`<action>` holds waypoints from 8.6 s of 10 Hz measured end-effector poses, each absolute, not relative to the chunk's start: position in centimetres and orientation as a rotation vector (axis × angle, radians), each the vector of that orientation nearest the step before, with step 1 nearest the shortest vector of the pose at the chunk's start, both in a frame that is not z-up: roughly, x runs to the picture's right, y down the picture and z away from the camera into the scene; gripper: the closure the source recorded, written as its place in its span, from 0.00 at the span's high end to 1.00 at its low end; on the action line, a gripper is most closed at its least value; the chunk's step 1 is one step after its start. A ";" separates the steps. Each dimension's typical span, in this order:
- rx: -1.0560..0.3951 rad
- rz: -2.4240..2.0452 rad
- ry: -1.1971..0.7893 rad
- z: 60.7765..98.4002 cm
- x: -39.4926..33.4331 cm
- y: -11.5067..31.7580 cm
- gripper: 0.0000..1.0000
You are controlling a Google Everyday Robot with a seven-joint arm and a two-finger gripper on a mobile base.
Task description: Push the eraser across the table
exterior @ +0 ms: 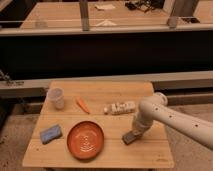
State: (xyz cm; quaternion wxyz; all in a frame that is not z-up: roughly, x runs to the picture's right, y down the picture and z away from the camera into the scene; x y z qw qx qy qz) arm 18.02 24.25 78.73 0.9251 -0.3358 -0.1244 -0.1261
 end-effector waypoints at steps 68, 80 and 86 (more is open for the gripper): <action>-0.733 -0.585 -0.283 79.3 9.3 25.2 0.13; -0.739 -0.605 -0.278 79.1 8.5 25.4 0.08; -0.741 -0.611 -0.273 79.1 8.4 25.5 0.04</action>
